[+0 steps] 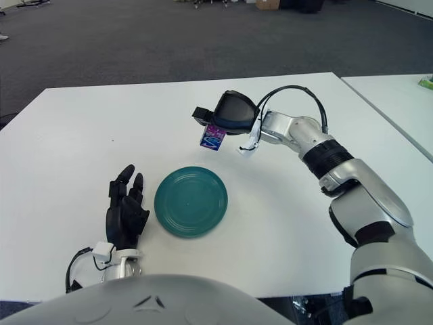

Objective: Put the gum into the plate.

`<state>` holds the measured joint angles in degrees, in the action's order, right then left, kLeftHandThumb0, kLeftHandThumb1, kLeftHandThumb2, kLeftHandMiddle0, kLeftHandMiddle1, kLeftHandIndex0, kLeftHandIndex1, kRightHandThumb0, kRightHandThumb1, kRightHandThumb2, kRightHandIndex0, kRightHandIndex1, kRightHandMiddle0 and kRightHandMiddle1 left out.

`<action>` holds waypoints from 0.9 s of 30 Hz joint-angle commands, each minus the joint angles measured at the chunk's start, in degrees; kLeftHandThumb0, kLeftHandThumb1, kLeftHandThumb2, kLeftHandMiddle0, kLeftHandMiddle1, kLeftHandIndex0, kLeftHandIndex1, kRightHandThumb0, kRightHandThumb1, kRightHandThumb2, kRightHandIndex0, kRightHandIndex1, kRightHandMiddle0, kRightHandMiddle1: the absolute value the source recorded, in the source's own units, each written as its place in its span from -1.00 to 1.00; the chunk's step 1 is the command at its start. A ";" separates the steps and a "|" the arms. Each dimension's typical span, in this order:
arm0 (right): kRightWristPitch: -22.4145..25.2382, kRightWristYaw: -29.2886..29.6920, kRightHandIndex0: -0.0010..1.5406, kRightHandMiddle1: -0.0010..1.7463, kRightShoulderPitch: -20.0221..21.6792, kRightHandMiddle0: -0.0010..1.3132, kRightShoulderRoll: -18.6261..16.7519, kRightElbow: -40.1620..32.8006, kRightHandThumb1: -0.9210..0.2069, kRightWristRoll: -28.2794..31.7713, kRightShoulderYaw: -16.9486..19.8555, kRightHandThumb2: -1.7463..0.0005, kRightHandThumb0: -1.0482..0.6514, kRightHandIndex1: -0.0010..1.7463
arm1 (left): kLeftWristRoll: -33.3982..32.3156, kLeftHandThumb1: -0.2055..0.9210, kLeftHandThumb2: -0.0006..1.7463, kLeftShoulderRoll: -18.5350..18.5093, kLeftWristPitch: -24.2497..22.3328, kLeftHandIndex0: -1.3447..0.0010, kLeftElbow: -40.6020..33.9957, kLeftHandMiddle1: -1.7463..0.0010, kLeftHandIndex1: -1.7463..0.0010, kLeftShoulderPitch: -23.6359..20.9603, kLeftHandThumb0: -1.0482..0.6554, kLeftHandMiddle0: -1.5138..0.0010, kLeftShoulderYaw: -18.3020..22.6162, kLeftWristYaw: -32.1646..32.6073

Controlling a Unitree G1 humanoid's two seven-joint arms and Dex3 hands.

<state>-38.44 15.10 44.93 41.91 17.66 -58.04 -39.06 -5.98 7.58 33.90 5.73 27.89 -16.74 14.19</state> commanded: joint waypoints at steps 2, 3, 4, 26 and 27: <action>-0.84 -4.92 0.62 1.00 -3.08 0.06 0.14 -5.54 0.26 4.01 3.71 -0.65 -0.38 1.00 | -1.06 1.00 0.13 5.61 -1.73 1.00 5.80 1.00 0.11 -5.59 -0.95 0.58 1.65 0.02; -1.09 -5.96 0.61 1.00 -3.77 0.06 0.03 -6.62 0.26 4.80 4.26 -0.65 -0.38 1.00 | -0.74 1.00 0.13 5.90 -1.87 1.00 5.66 1.00 0.11 -5.45 -0.95 0.58 1.59 0.49; -1.31 -6.75 0.61 1.00 -4.27 0.06 -0.10 -7.33 0.25 5.30 4.75 -0.65 -0.38 1.00 | -0.49 1.00 0.12 6.11 -1.97 1.00 5.60 1.00 0.11 -5.40 -0.94 0.58 1.55 0.85; -4.15 -26.18 0.58 1.00 -10.02 -0.03 -2.82 -21.52 0.12 13.66 10.25 -0.55 -0.34 1.00 | 3.97 1.00 0.14 6.95 -3.85 1.00 4.87 1.00 0.14 -5.56 -0.89 0.58 0.94 7.61; -4.41 -26.87 0.58 1.00 -10.29 -0.02 -2.89 -22.00 0.14 13.99 10.24 -0.56 -0.35 1.00 | 3.92 1.00 0.14 7.02 -4.05 1.00 4.88 1.00 0.15 -5.60 -0.89 0.59 0.93 7.70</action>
<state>-42.02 -10.08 34.72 39.50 -2.73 -45.38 -30.09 -1.49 7.53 32.80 6.22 27.73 -17.00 20.63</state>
